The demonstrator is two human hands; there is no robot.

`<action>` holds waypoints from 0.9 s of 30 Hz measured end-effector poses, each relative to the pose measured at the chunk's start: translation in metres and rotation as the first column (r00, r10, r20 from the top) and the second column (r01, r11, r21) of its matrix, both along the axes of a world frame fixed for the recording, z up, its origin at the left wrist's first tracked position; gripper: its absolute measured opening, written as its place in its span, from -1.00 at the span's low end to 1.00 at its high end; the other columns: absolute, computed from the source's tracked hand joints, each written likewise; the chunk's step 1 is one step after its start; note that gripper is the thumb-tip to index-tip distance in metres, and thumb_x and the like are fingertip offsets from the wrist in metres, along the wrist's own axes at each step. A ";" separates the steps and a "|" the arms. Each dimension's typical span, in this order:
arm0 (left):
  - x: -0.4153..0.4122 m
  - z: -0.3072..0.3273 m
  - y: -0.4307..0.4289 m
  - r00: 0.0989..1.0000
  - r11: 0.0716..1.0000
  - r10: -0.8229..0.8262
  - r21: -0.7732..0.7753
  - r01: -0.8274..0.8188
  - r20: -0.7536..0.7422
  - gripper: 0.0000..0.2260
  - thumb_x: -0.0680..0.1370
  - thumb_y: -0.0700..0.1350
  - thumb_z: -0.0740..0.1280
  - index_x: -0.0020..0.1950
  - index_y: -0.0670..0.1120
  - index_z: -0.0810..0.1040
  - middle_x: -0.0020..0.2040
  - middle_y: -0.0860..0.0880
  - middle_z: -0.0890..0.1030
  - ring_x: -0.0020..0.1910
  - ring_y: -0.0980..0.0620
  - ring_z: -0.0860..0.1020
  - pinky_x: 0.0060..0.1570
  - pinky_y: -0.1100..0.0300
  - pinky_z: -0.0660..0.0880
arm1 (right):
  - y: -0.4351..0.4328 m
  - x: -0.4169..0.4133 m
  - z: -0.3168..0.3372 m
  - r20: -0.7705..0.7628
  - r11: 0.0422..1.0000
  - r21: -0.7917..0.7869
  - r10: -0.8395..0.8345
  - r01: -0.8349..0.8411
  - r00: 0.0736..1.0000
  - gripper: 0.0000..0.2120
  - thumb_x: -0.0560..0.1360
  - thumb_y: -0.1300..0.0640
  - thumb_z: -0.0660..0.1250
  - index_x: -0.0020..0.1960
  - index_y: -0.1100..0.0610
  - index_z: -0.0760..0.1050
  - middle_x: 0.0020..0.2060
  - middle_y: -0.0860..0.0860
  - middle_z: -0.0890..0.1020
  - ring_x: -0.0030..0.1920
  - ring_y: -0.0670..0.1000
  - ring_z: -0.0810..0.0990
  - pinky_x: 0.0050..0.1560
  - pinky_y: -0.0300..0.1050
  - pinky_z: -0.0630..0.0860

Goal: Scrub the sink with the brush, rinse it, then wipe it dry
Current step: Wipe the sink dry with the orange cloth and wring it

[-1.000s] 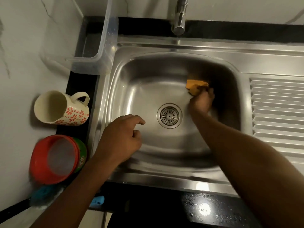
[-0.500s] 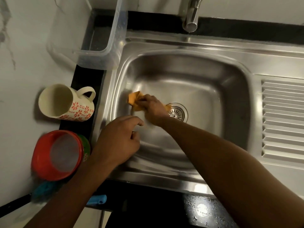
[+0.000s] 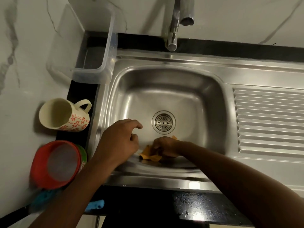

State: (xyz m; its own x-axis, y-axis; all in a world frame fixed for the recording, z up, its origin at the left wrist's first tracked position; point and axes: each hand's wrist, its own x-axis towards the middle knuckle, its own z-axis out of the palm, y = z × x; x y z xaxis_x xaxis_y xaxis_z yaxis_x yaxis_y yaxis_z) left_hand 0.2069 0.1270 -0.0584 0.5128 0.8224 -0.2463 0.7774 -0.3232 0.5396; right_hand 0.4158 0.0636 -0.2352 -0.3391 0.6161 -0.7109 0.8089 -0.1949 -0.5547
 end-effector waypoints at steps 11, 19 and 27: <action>0.001 0.001 0.005 0.999 1.000 -0.006 0.003 0.006 0.051 -0.66 0.51 -0.25 0.34 0.21 0.06 0.66 0.15 0.05 0.67 -0.08 0.06 0.60 0.03 0.09 0.60 | 0.007 0.067 0.040 0.179 0.930 0.292 -0.280 0.221 0.943 -0.72 0.41 0.30 0.41 0.10 0.13 0.65 0.11 0.13 0.60 0.13 0.17 0.61 0.12 -0.08 0.49; -0.004 0.000 0.010 0.999 1.000 0.009 0.005 -0.009 0.047 -0.66 0.52 -0.23 0.35 0.22 0.09 0.65 0.15 0.09 0.65 -0.15 0.14 0.54 0.00 0.14 0.56 | 0.042 0.053 0.063 -0.562 -0.397 0.299 -0.808 0.868 -0.176 -0.77 0.49 0.22 0.31 -0.06 -0.14 0.50 0.00 0.11 0.61 -0.07 0.01 0.58 0.08 0.13 0.59; -0.014 -0.007 0.015 0.999 1.000 0.017 -0.009 -0.017 0.042 -0.67 0.52 -0.23 0.36 0.21 0.09 0.65 0.13 0.12 0.66 -0.24 0.19 0.51 -0.11 0.31 0.44 | 0.129 0.076 0.085 -0.482 -0.709 -0.423 -0.352 0.564 -0.803 -0.74 0.63 0.22 0.34 0.28 0.02 0.46 0.19 0.11 0.60 0.15 0.14 0.61 0.23 0.12 0.58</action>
State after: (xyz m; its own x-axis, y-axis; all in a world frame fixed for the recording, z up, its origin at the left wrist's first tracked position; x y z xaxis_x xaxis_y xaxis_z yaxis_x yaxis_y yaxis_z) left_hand 0.1928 0.1423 -0.0649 0.5090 0.8289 -0.2319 0.7591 -0.3053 0.5749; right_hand 0.4919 0.1926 -0.1505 0.7570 0.1168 -0.6430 -0.6524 0.1925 -0.7331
